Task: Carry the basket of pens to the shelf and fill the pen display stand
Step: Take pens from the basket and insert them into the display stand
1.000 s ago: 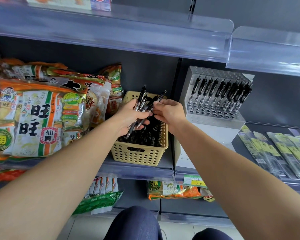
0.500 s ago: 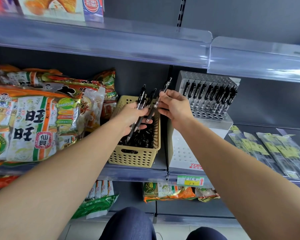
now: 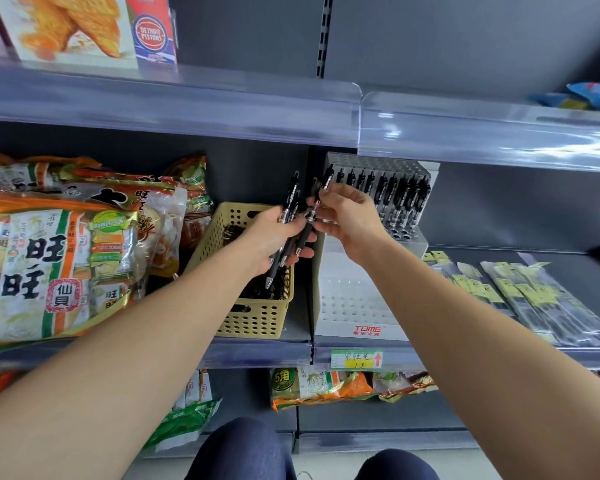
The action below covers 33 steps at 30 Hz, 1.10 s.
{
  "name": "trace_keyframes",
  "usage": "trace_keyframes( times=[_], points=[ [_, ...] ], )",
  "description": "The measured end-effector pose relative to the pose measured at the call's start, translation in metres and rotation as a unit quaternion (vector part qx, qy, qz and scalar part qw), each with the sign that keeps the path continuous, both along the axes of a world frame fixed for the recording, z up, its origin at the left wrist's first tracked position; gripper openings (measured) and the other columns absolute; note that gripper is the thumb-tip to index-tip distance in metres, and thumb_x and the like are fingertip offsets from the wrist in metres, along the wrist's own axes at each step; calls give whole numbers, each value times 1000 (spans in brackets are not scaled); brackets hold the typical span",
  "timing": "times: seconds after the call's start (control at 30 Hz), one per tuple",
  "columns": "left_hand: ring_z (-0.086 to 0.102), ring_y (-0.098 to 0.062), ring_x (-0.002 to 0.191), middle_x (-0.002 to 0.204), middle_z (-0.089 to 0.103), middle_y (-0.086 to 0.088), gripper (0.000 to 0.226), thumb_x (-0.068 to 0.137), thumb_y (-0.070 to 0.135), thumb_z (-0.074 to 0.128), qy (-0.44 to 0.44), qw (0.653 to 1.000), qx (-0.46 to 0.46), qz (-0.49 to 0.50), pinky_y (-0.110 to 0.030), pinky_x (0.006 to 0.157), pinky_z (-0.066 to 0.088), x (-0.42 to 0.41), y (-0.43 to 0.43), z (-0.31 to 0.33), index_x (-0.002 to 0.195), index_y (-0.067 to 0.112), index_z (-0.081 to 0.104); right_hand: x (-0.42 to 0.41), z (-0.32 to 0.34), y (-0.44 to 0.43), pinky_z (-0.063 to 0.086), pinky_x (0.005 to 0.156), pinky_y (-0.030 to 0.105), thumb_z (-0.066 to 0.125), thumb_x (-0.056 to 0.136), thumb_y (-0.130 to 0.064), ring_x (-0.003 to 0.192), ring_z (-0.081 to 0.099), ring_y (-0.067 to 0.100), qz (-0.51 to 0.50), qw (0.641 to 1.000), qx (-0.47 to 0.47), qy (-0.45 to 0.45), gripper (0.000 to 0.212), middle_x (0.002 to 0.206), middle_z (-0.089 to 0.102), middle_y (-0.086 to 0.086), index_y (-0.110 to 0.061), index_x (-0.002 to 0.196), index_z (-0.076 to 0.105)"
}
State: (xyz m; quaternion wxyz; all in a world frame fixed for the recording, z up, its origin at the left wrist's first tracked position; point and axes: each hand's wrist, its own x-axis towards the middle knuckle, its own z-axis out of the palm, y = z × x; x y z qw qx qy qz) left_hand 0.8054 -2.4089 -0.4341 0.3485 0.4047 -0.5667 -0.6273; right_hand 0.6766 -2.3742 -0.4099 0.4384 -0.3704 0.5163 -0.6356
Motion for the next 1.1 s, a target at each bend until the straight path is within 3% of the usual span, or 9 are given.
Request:
trace_keyframes(
  times=[0.2, 0.37, 0.5, 0.6, 0.73, 0.93, 1.1],
  points=[
    [69, -22, 70, 85, 71, -6, 8, 99, 18, 51, -17, 999, -27, -8, -27, 50, 52, -18, 7, 1, 95, 17, 58, -20, 3, 7, 54, 58, 25, 70, 86, -12, 72, 62, 14, -68, 998, 1, 18, 29, 95, 64, 8, -4, 111, 57],
    [67, -24, 82, 93, 69, -10, 13, 99, 16, 51, -5, 1000, -5, 14, -39, 64, 59, -31, 6, 0, 109, 8, 54, -45, 17, 16, 58, 66, 24, 68, 86, -7, 67, 63, 13, -128, 988, -29, 84, 24, 83, 65, 4, -1, 109, 61],
    [60, -20, 80, 87, 63, -6, 18, 97, 17, 55, 3, 1000, 2, 18, -40, 69, 59, -42, 9, 0, 113, 8, 54, -66, 26, 16, 58, 81, 40, 72, 81, -6, 81, 70, 24, -227, 960, -26, 161, 12, 80, 70, 0, -16, 85, 68],
    [58, -19, 77, 92, 57, -4, 16, 94, 16, 60, 17, 1000, 9, 23, -39, 66, 60, -49, 11, 0, 109, 10, 57, -77, 26, 14, 56, 83, 39, 75, 76, -14, 84, 70, 22, -283, 932, -31, 225, 10, 83, 74, 2, -24, 77, 73],
    [60, -21, 75, 92, 57, -4, 10, 92, 15, 62, 39, 999, 26, 20, -38, 62, 61, -54, 13, 1, 101, 10, 59, -87, 24, 16, 47, 71, 19, 72, 80, -17, 82, 68, 14, -323, 894, -29, 309, 12, 86, 75, 4, -17, 91, 76],
    [60, -18, 65, 85, 55, -5, 5, 93, 12, 60, 57, 998, 31, 13, -33, 53, 59, -61, 13, 2, 96, 8, 59, -93, 19, 9, 49, 77, 26, 70, 80, -16, 85, 67, 21, -339, 873, -29, 349, 11, 88, 74, 8, -13, 89, 75],
    [62, -18, 63, 78, 56, -8, 6, 94, 11, 59, 56, 998, 31, 11, -33, 52, 59, -66, 9, 3, 89, 7, 58, -94, 14, 0, 51, 75, 26, 72, 78, -15, 84, 68, 20, -331, 880, -26, 340, 11, 86, 75, 8, -11, 88, 74]
  ],
)
